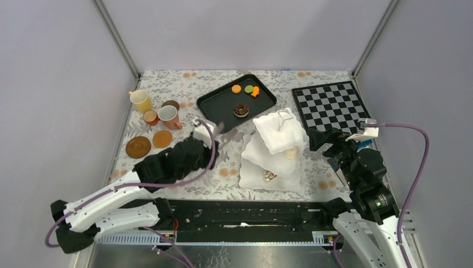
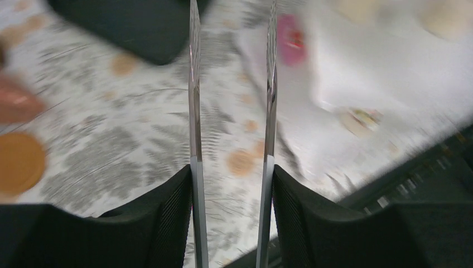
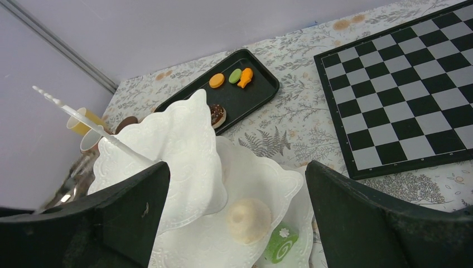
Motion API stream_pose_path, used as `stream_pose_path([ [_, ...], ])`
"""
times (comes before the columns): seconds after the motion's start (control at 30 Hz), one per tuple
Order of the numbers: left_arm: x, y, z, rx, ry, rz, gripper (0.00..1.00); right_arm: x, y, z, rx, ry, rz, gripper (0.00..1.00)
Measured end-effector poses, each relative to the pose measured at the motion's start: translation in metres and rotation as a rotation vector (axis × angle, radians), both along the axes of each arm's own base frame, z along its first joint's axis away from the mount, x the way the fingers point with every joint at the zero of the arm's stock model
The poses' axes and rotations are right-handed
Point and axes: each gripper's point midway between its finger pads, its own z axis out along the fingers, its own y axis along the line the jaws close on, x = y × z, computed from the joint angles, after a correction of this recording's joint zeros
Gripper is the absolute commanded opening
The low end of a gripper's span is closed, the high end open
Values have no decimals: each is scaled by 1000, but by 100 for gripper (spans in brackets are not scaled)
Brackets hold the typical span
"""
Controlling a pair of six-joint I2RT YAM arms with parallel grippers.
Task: Serve the afternoon tea
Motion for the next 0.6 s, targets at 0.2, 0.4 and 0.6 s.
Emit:
stream_pose_path([
  [0.2, 84, 72, 3, -14, 49, 411, 50, 3, 2, -3, -5, 11, 2, 98],
  [0.4, 172, 73, -22, -84, 207, 523, 47, 6, 3, -7, -10, 25, 4, 98],
  [0.6, 225, 31, -68, -96, 351, 456, 51, 12, 8, -12, -29, 60, 19, 98],
])
